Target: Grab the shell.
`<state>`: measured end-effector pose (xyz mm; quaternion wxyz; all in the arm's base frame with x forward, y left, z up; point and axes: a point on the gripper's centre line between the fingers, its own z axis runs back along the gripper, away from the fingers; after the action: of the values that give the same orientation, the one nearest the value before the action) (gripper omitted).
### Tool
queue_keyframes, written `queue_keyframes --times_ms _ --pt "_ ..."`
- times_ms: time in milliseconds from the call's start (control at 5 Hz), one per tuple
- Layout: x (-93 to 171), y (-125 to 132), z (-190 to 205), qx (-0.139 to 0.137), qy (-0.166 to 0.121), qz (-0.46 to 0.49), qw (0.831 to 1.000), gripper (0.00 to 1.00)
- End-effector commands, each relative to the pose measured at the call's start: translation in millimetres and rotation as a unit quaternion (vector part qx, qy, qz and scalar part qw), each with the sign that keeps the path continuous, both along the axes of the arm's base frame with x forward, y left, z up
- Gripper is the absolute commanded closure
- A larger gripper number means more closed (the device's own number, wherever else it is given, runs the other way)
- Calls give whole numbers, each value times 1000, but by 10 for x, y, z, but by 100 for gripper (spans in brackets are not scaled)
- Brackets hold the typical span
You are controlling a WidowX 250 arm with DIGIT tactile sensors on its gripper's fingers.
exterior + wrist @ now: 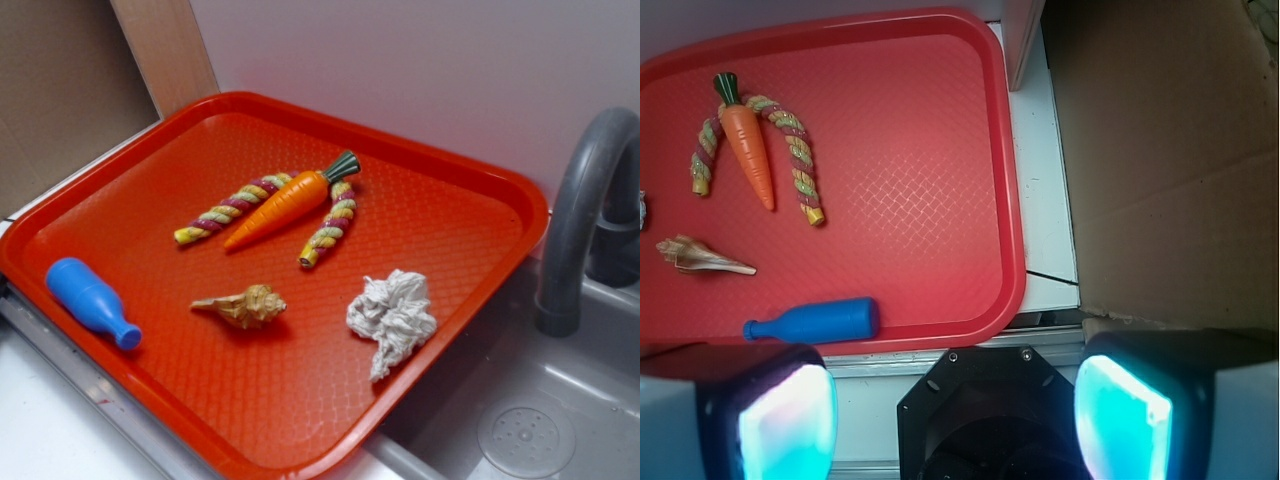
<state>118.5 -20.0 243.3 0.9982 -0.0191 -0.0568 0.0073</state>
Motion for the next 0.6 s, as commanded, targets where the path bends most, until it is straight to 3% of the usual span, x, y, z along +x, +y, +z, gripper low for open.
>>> queue_keyframes --times_ms 0,200,400 --pt "0 0 0 0 0 0 1000 0" --pt "164 -262 -58 -4 -51 -108 993 0" --pt "219 -515 -190 16 -90 -197 976 0"
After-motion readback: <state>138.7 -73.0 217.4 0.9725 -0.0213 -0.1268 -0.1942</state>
